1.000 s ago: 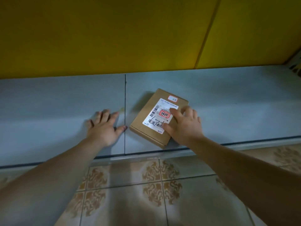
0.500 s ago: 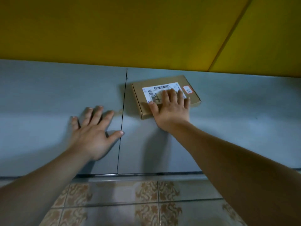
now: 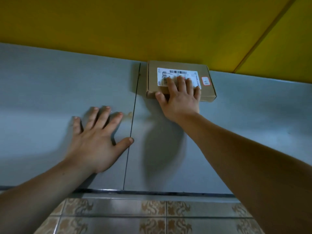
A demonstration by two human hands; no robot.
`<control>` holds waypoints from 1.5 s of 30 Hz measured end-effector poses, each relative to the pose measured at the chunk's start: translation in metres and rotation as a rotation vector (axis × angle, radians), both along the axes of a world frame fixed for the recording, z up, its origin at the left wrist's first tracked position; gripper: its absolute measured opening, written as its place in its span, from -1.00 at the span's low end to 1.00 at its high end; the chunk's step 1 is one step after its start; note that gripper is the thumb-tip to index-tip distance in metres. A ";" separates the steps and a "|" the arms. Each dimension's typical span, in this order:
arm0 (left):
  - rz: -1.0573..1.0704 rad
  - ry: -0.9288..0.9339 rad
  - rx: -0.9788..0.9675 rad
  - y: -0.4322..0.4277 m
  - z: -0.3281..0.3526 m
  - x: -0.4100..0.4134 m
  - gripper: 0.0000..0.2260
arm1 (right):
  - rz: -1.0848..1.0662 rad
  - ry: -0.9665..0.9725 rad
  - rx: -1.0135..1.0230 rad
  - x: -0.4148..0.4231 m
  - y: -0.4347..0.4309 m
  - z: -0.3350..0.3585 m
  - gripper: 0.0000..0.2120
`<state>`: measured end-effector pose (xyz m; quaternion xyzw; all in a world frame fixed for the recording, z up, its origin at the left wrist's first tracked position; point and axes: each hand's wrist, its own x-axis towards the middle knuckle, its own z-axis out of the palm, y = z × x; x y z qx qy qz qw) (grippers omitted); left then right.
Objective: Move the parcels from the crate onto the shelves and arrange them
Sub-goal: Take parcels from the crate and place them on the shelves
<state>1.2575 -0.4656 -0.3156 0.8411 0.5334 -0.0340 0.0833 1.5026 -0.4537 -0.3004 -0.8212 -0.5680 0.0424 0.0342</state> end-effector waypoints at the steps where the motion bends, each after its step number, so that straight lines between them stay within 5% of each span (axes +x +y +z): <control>1: -0.002 0.001 0.001 0.000 0.000 0.000 -0.22 | -0.007 -0.001 0.000 -0.001 0.005 0.000 -0.36; 36: -0.018 -0.027 -0.014 -0.003 0.004 -0.001 -0.20 | -0.033 0.020 -0.035 -0.010 0.023 0.017 -0.29; 45: -0.029 -0.064 -0.214 -0.007 0.037 -0.008 -0.31 | 0.034 -0.067 -0.143 -0.020 -0.049 0.067 -0.31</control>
